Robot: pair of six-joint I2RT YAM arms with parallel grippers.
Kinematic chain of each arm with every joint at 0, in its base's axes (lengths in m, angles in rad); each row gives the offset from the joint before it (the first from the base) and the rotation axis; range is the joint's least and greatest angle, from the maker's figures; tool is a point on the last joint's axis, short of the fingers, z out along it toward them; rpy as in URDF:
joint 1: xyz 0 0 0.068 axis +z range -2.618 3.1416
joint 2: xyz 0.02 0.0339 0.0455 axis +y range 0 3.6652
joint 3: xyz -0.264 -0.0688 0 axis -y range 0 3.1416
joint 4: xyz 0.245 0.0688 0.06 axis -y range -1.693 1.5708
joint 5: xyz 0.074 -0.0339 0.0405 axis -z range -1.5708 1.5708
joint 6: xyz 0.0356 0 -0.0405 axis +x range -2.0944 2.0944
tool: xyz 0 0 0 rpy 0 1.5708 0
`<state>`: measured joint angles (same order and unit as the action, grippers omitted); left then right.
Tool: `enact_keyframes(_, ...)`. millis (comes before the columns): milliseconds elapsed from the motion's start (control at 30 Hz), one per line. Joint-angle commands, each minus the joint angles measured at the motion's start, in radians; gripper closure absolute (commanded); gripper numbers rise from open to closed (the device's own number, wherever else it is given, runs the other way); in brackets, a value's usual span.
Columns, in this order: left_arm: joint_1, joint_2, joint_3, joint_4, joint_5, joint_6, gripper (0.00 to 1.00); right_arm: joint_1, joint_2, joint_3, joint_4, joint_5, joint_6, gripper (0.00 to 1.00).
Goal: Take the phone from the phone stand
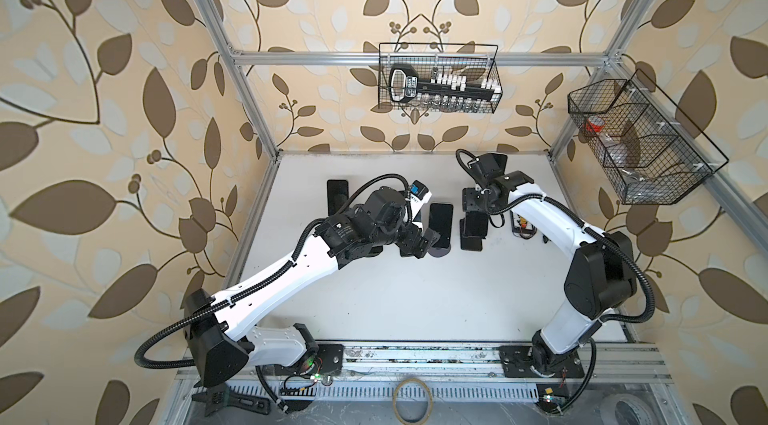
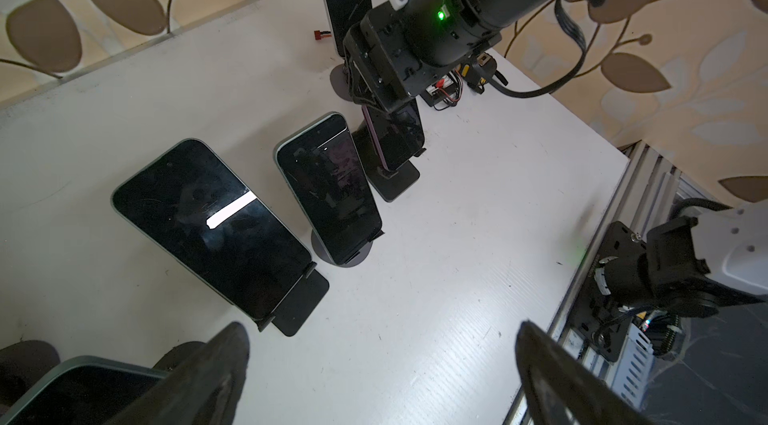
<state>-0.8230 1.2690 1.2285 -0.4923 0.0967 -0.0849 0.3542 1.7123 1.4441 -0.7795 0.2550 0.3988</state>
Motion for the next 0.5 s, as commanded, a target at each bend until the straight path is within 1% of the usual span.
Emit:
enact_keyframes(0, 0.004, -0.010, 0.014, 0.032, 0.014, -0.009, 0.01, 0.005, -0.051, 0.041, -0.035, 0.010, -0.005, 0.44)
enact_keyframes(467, 0.004, -0.022, 0.008, 0.035, 0.011, -0.014, 0.01, 0.006, -0.071, 0.059, -0.049, 0.016, -0.021, 0.44)
